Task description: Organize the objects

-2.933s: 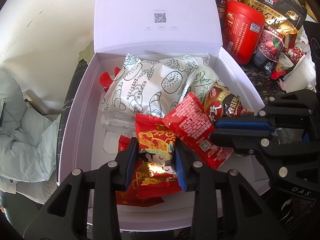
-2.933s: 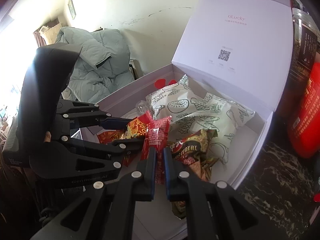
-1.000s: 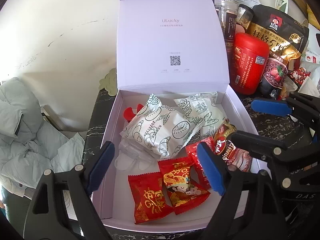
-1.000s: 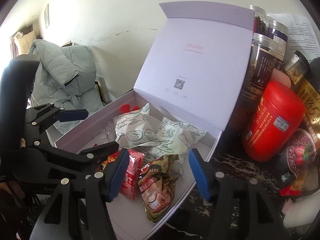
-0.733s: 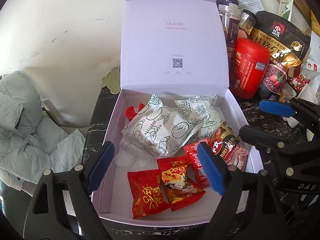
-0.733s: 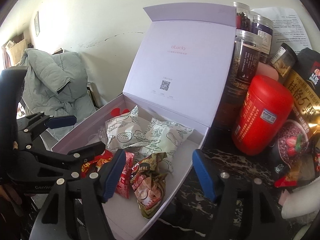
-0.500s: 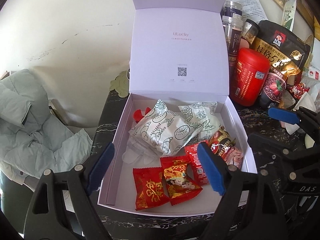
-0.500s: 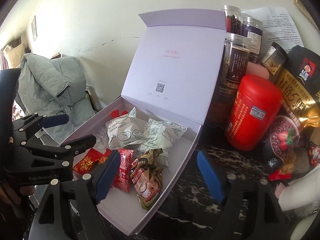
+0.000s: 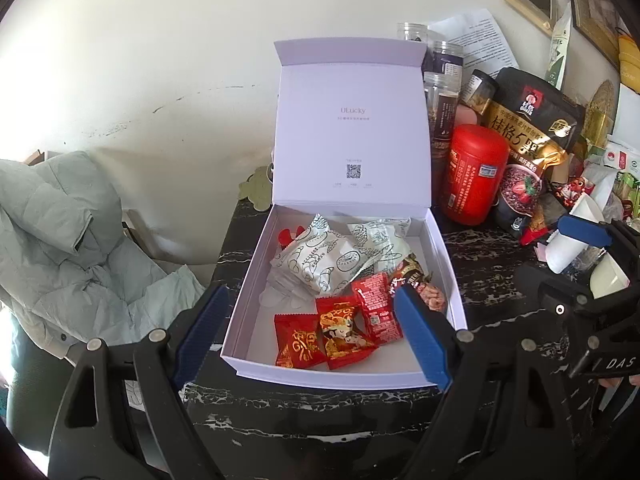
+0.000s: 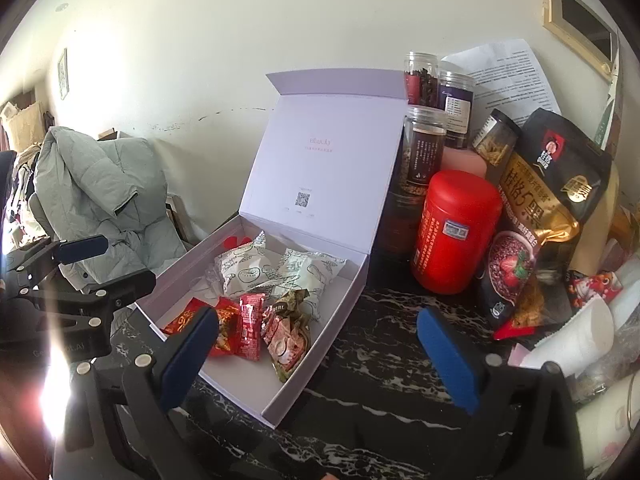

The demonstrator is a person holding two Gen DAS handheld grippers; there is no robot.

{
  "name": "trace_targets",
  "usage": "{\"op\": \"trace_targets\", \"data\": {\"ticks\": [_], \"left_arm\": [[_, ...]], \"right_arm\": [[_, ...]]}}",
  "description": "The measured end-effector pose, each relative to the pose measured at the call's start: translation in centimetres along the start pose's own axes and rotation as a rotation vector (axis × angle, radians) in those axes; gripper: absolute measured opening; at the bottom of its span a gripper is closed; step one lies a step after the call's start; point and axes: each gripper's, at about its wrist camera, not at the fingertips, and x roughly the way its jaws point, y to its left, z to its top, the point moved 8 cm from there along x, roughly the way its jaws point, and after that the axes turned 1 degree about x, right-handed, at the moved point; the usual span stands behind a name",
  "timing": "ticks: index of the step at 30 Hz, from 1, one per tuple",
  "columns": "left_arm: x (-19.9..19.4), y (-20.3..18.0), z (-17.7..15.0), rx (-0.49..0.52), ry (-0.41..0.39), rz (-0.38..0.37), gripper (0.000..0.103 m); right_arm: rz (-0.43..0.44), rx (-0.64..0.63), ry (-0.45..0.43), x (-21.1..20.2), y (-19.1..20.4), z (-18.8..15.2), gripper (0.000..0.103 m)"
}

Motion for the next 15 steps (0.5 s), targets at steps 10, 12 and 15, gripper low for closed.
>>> {"op": "trace_targets", "data": {"ticks": [10, 12, 15], "left_arm": [[-6.8, -1.4, -0.1, -0.005, -0.038, -0.015, 0.084], [-7.8, -1.6, -0.4, -0.006, -0.035, -0.012, 0.084], [-9.5, -1.7, -0.7, -0.007, -0.052, 0.001, 0.084]], "right_arm": [[-0.029, -0.030, -0.062, -7.7, 0.9, -0.1, 0.102], [-0.038, -0.035, -0.063, -8.9, 1.0, -0.4, 0.102], [-0.048, -0.042, -0.076, -10.7, 1.1, -0.8, 0.102]]}}
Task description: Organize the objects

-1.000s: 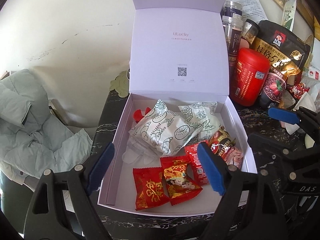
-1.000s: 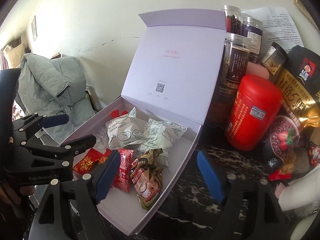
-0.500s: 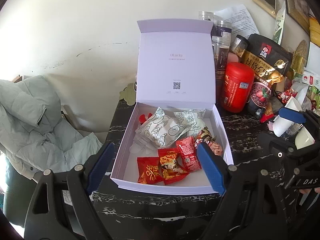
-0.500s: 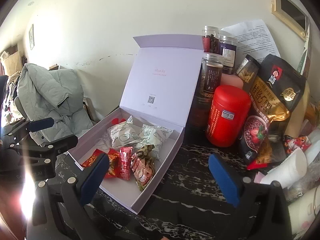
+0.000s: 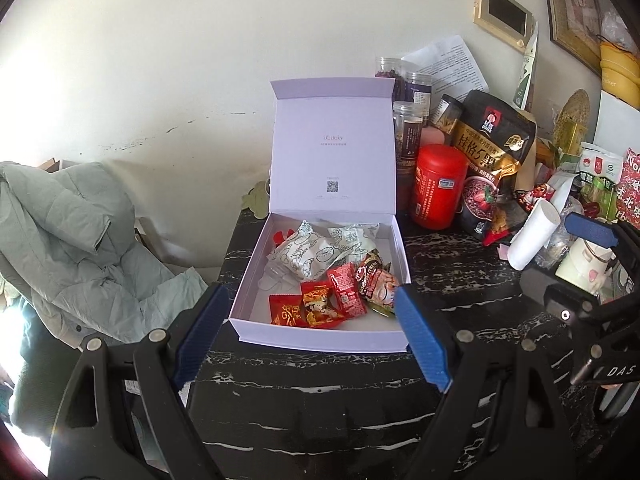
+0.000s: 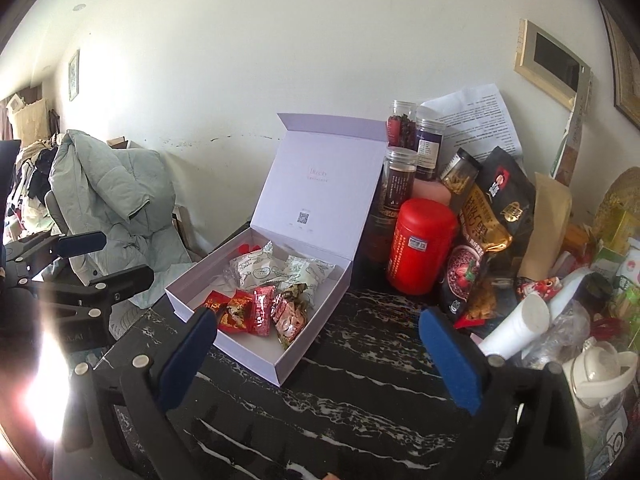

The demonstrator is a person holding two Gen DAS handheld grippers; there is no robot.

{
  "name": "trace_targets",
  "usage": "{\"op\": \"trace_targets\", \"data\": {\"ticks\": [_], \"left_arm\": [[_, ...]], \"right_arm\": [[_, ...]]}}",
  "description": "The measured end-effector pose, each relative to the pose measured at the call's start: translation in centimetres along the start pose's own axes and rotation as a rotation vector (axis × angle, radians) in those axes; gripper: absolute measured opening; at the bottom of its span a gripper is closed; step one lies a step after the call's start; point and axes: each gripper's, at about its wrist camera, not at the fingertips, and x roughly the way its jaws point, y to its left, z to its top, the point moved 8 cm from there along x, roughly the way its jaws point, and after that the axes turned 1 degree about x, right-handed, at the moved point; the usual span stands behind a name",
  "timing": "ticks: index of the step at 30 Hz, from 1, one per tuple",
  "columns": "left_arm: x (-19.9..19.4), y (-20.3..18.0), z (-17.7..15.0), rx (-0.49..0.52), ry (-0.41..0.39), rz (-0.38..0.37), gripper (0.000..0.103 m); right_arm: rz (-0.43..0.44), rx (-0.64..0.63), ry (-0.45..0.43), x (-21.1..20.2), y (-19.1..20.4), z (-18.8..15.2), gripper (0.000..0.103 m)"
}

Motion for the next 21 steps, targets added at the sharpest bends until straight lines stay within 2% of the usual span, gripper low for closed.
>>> {"op": "trace_targets", "data": {"ticks": [6, 16, 21], "left_arm": [[-2.6, 0.2, -1.4, -0.022, -0.022, 0.034, 0.085], [-3.5, 0.0, -5.9, -0.034, 0.030, 0.059, 0.085], [-3.5, -0.1, -8.0, -0.034, 0.057, 0.073, 0.085]], "right_arm": [[-0.011, -0.005, -0.007, -2.3, 0.4, -1.5, 0.103], [-0.007, -0.046, -0.012, -4.8, 2.2, -5.2, 0.103], [0.008, -0.034, 0.024, -4.8, 2.8, -7.5, 0.103]]}}
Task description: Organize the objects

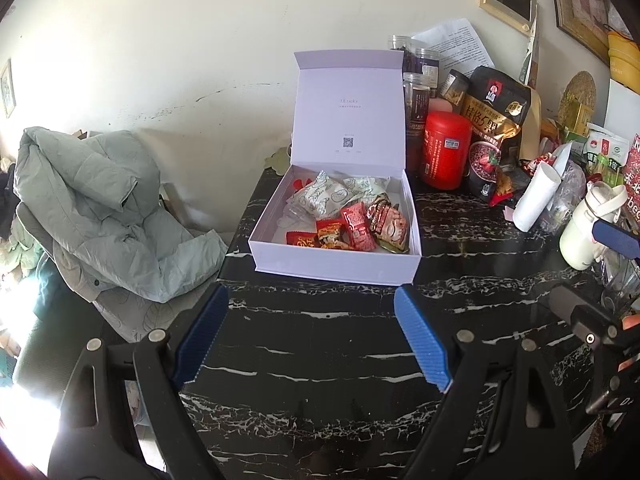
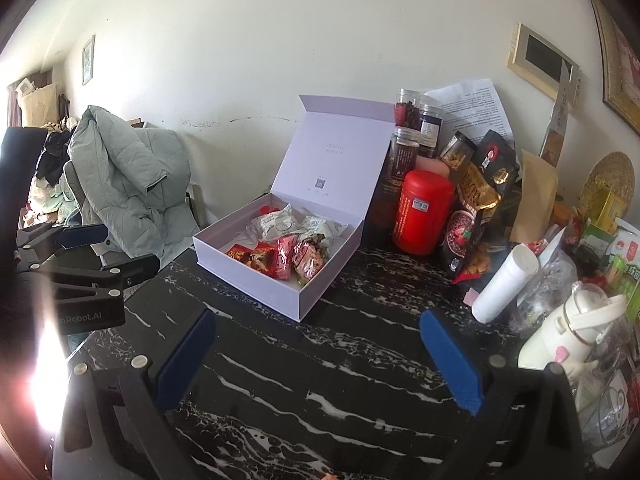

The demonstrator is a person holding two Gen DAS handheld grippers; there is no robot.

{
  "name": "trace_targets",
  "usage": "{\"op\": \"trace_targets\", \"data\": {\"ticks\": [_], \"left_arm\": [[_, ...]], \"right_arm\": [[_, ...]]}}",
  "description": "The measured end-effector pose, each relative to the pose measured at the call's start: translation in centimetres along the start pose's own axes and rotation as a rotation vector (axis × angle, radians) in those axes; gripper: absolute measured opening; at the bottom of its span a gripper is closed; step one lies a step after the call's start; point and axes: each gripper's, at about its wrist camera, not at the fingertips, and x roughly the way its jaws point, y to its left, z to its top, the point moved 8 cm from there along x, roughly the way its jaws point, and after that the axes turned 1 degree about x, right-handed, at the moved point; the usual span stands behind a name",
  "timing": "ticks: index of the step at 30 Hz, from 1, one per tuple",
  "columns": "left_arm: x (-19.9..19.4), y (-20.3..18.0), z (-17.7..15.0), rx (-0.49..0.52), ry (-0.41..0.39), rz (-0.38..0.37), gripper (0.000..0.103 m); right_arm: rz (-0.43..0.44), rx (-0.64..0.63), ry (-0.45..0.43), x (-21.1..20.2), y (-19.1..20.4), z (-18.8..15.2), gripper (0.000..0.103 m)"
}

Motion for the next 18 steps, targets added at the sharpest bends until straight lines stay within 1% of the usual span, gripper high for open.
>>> {"op": "trace_targets", "data": {"ticks": [6, 10, 18], "left_arm": [[-0.1, -0.7, -2.0, 0.033, 0.017, 0.011, 0.085], [-0.2, -1.3, -2.8, 0.032, 0.032, -0.011, 0.085], [-0.4, -1.3, -2.8, 0.029, 0.035, -0.014, 0.085]], "right_arm": [[-0.015, 0.016, 0.023, 0.5, -0.1, -1.2, 0.103], [-0.010, 0.025, 0.024, 0.4, -0.3, -1.4, 0.103], [-0.007, 0.028, 0.034, 0.6, -0.4, -1.8, 0.103]]}}
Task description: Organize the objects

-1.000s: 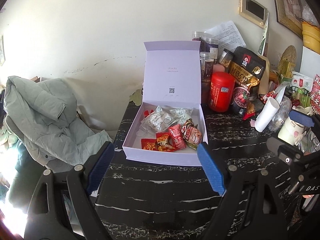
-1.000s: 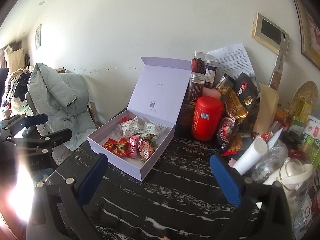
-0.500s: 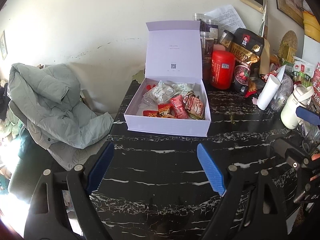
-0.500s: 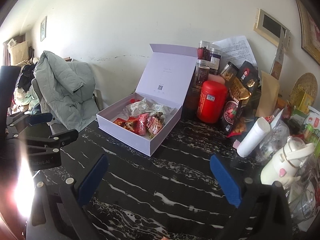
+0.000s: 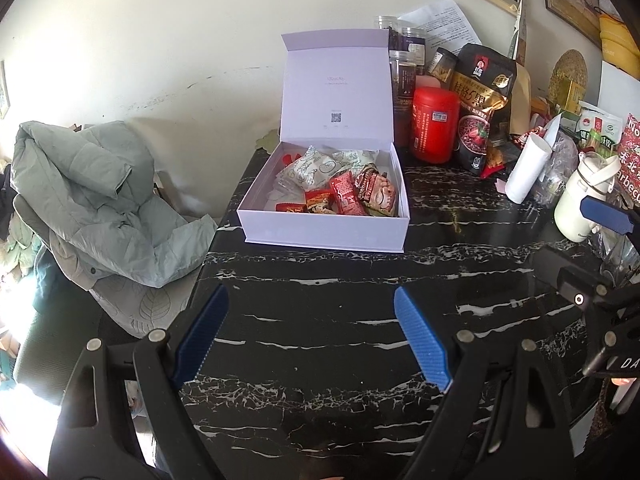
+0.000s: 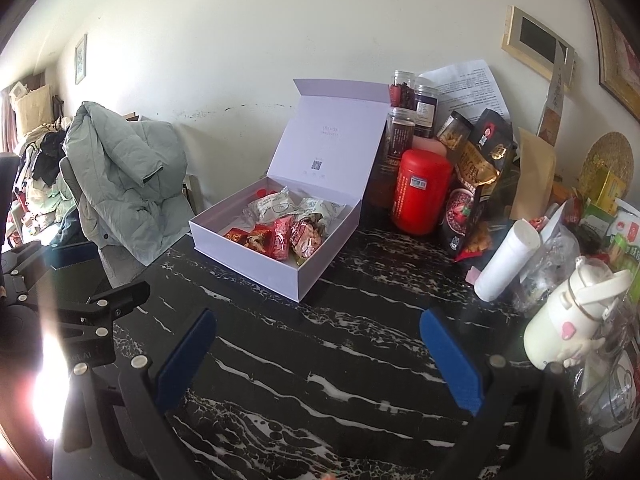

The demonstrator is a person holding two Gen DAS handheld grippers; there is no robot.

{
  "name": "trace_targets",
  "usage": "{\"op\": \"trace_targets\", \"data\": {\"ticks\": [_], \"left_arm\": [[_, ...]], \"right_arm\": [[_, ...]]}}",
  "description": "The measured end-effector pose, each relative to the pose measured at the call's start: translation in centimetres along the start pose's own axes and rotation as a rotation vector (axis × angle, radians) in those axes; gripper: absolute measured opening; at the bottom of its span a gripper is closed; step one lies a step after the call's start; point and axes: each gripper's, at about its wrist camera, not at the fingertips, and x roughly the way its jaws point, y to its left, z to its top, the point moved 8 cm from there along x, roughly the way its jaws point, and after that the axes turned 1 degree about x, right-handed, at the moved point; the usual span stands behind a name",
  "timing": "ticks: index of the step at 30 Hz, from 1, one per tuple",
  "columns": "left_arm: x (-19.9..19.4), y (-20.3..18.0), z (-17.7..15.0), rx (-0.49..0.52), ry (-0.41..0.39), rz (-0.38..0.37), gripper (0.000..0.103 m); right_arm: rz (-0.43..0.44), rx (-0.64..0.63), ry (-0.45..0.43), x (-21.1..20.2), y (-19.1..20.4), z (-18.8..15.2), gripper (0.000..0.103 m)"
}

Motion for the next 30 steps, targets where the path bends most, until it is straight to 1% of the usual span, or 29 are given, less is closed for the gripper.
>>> {"op": "trace_targets", "data": {"ticks": [4, 10, 15, 30], "left_arm": [[0.3, 0.1, 0.0, 0.003, 0.009, 0.007, 0.085], [0.6, 0.1, -0.1, -0.001, 0.016, -0.005, 0.085], [0.9, 0.1, -0.1, -0.001, 0.021, 0.007, 0.085], [1.5, 0.0, 0.1, -0.014, 0.029, -0.013, 0.085]], "right_arm": [[0.000, -0.002, 0.007, 0.2, 0.0, -0.2, 0.103], [0.001, -0.001, 0.024, 0.7, -0.1, -0.4, 0.103], [0.000, 0.001, 0.033, 1.1, -0.2, -0.5, 0.103], [0.005, -0.004, 0.048, 2.0, -0.4, -0.4, 0.103]]}}
